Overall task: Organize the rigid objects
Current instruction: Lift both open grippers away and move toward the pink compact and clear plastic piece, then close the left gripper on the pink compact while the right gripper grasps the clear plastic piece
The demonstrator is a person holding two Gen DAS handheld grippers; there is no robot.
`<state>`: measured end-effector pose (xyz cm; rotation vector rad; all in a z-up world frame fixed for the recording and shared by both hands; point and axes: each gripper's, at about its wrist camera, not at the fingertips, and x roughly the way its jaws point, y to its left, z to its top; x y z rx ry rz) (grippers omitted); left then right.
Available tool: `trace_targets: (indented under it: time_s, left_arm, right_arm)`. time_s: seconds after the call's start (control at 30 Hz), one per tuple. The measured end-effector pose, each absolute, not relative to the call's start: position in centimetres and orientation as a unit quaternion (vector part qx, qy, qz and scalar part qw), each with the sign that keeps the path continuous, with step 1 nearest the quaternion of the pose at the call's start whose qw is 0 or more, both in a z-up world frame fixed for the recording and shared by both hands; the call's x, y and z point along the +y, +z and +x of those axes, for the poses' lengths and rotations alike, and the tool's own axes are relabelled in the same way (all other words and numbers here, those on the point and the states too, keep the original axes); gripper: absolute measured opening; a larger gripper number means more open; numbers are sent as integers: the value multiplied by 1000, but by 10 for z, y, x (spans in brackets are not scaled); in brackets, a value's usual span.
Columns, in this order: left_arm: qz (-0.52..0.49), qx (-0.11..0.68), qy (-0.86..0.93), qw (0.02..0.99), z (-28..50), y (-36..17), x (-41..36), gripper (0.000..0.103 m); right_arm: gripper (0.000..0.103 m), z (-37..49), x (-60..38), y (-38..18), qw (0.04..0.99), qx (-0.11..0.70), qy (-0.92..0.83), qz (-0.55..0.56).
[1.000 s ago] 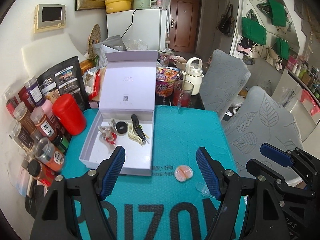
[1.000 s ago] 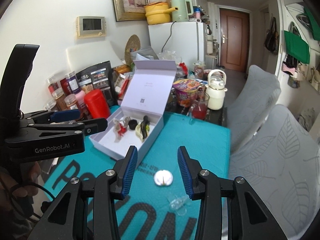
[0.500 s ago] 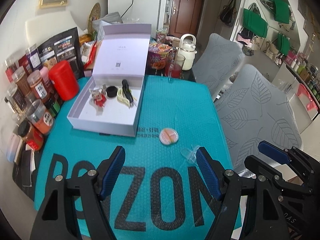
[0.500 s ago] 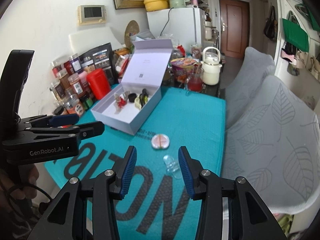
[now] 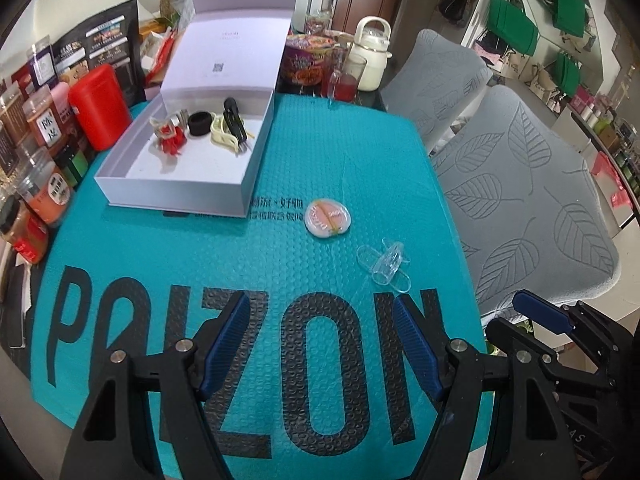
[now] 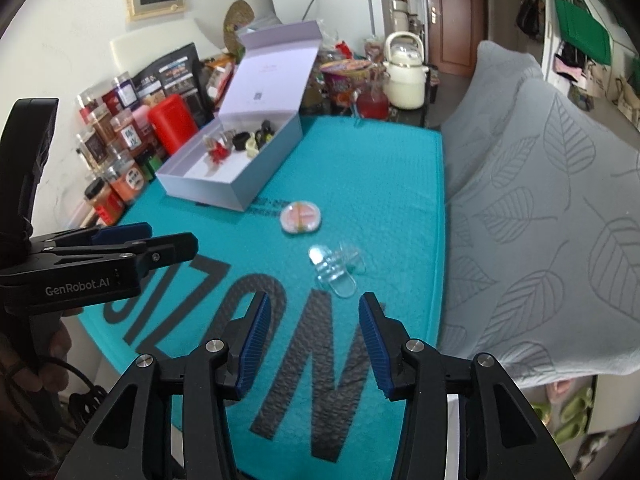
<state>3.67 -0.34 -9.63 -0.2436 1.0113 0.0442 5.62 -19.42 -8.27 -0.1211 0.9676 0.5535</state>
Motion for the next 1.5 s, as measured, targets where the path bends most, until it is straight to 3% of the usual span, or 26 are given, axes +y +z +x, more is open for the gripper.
trace_targets:
  time_s: [0.43,0.83,1.43,1.5]
  left_arm:
    - [-105,529,-3,842,87,-154,5,74]
    - [-81,535,-24,841,133,-175,8,74]
    - [-76,543,-72,833,188,-196,5,74]
    - [-80,543,-78,832,190,-196,4,74]
  right_arm:
    - [59,96,-186,-142,824,513,234,-47]
    - [67,133,-166,-179,814,526,241,-50]
    - [69,172,-137,-204,816,512,255,-86]
    - [62,172,-138,-204,818,510,251,-88]
